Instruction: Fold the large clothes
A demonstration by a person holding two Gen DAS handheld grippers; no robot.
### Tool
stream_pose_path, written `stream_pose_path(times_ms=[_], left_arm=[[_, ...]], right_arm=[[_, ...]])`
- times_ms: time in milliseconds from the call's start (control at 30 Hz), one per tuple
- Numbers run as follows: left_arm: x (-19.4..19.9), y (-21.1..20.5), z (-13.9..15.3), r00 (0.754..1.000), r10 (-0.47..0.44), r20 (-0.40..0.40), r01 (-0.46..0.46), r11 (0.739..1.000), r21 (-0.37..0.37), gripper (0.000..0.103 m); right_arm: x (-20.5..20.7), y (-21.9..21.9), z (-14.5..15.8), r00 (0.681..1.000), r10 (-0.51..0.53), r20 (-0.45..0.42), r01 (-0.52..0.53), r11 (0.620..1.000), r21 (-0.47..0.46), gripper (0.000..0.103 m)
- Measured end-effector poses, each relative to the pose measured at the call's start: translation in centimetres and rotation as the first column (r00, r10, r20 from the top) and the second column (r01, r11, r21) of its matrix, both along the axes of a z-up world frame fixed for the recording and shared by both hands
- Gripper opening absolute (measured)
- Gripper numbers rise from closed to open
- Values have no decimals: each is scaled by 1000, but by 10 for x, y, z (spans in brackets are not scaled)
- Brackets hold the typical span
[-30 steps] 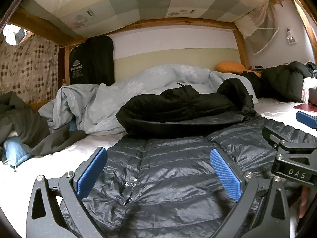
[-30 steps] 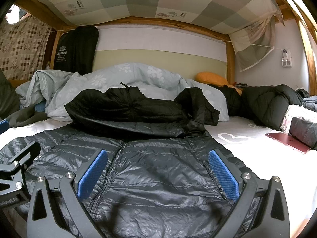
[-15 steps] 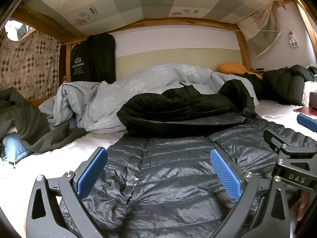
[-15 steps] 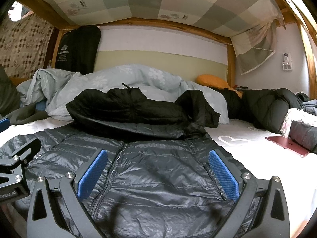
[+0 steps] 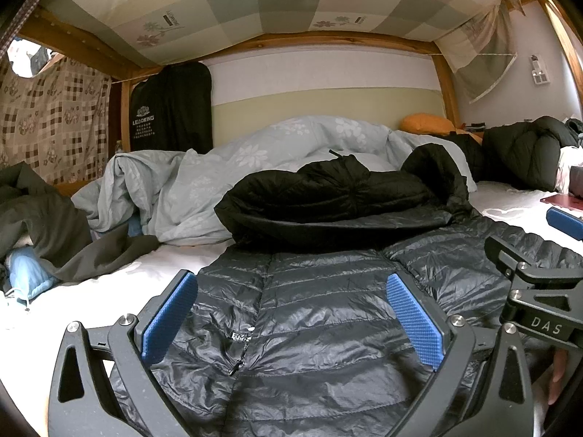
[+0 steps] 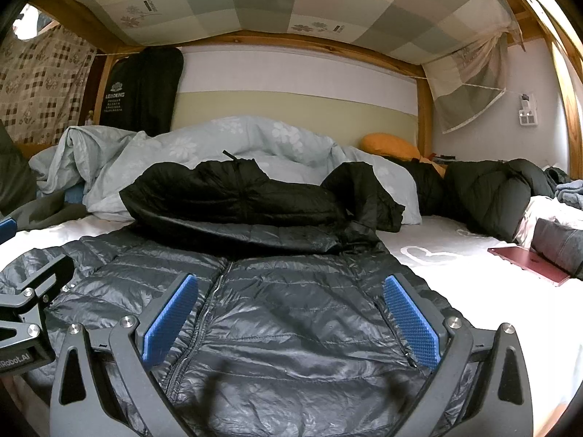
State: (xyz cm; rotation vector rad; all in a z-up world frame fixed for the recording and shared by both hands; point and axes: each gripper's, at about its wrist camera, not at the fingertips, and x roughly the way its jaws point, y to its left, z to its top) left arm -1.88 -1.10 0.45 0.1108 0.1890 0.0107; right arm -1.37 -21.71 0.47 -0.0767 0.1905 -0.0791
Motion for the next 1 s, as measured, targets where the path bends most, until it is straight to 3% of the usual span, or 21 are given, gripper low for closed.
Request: stream_pose_path(times_ms=[267,567,667,800,1000], left_arm=[[0,1,1,1000,-12,-4,12,1000,-11,103],[-7,21,27,999,-34,35,38,994,-104,103],[-19,30,42,997,-12,77,22,992,-124,103],[-40,36,63,987,55,151,-45,996,-74,103],[-76,45,95,967,15,256,2,998,-66,103]], right_arm=[[3,-2,-1,1000,5,-15,-5,1000,12,102],[-2,-14,18,1000,-22,-8,23,998,63,102],[-10,-17,33,999,-30,19,29,999,40,102],[-23,-22,54,999,-37,38,37,999,6,102],[-43,-38,79,999,-23,29,22,999,50,102]])
